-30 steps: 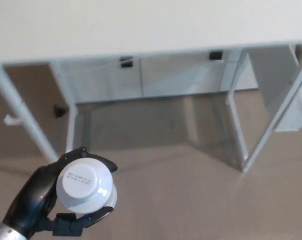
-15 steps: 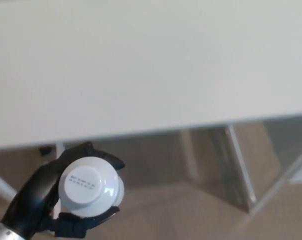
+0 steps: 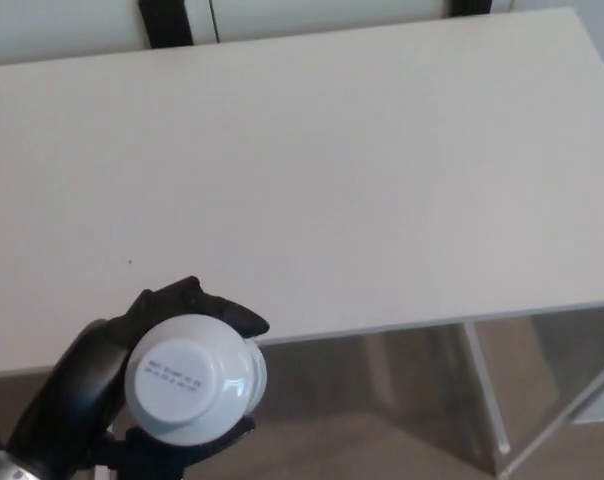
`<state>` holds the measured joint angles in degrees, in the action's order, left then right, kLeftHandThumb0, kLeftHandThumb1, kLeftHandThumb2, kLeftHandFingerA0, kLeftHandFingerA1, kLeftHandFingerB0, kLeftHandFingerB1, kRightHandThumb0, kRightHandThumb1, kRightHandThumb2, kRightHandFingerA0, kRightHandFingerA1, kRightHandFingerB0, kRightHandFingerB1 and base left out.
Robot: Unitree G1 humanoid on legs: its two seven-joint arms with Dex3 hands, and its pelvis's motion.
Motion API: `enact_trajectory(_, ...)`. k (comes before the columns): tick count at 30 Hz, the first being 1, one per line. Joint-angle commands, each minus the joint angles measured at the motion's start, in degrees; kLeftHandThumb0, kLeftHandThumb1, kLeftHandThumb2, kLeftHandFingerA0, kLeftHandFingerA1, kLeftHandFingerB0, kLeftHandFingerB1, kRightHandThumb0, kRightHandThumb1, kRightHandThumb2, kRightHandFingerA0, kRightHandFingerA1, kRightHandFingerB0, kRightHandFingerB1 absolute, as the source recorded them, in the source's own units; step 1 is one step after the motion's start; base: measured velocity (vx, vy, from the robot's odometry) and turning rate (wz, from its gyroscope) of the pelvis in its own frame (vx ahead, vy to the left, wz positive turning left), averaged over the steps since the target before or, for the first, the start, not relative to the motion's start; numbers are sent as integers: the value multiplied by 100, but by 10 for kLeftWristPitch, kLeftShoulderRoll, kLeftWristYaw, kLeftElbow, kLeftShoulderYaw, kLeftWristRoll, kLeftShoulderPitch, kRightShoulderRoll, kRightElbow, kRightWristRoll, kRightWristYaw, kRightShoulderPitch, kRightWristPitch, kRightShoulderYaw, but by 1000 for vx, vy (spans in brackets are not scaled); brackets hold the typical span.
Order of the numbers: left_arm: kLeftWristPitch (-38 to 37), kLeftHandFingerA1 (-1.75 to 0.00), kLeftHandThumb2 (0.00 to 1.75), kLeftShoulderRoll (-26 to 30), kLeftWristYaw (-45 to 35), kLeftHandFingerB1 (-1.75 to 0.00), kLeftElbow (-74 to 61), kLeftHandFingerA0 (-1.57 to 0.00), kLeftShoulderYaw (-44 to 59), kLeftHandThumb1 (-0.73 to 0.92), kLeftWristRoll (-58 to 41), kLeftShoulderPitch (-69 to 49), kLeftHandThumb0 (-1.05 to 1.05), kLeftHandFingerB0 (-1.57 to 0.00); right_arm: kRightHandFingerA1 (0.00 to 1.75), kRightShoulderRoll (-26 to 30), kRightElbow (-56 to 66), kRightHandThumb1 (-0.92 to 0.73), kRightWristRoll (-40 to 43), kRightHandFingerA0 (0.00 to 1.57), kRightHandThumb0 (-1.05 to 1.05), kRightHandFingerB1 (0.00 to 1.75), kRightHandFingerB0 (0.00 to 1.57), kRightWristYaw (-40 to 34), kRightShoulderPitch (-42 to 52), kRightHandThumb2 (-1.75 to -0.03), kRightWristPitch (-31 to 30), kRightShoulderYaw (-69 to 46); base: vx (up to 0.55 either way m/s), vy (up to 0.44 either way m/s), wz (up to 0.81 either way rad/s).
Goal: The robot picks up a bottle from a person using its left hand and walk towards the table in frontand put the bottle on the table.
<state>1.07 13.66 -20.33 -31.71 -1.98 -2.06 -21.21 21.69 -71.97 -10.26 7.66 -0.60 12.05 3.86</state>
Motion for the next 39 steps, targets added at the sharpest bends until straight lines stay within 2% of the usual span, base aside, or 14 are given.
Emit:
enact_trajectory(1,-7,-136,71,3,5,-104,-32,-107,1,76,-4,-10,-23,-74,45,8,-3,-71,-9,66,-46,41,56,-5,16,-62,-4,5,90,102,-20)
enact_trajectory(4,1,-135,69,2,12,-104,-32,-108,-2,77,5,-4,-23,-75,48,12,-3,-72,2,61,-47,42,52,18,22,-62,2,-4,122,44,7)
enact_trajectory(8,38,-135,70,2,20,-106,5,-108,11,79,2,46,-22,-75,47,10,-9,-72,5,61,-45,42,54,24,18,-61,-5,-11,104,92,4)
enact_trajectory(19,119,-141,73,6,30,-104,182,-109,28,76,2,225,-30,-77,47,10,-14,-73,-7,62,-44,41,52,29,9,-62,-5,-4,21,-3,1)
enact_trajectory(25,131,-137,73,9,38,-107,263,-107,21,77,22,315,-29,-79,47,11,-8,-73,-8,62,-45,41,49,33,4,-62,-5,0,0,0,0)
enact_trajectory(29,131,-138,74,-8,51,-108,309,-105,13,77,27,351,-23,-83,47,13,-7,-73,-6,62,-45,40,47,35,5,-62,-12,-1,0,0,0)
enact_trajectory(31,144,-139,68,-8,58,-105,338,-102,-1,81,44,378,-23,-80,46,11,-14,-72,-8,63,-44,40,48,32,-1,-61,-17,-1,0,0,0)
enact_trajectory(32,146,-139,65,-8,58,-98,354,-101,-13,84,53,391,-20,-78,47,9,-12,-72,-8,63,-44,42,52,32,1,-62,-15,0,0,0,0)
enact_trajectory(35,149,-130,69,-17,64,-95,382,-102,-33,83,63,413,-16,-79,48,9,-12,-72,-10,66,-43,42,52,34,6,-61,-11,2,0,0,0)
enact_trajectory(39,157,-132,69,-29,74,-104,428,-106,-59,83,82,457,-16,-81,46,9,-14,-72,-9,63,-44,40,50,35,0,-61,-11,3,0,0,0)
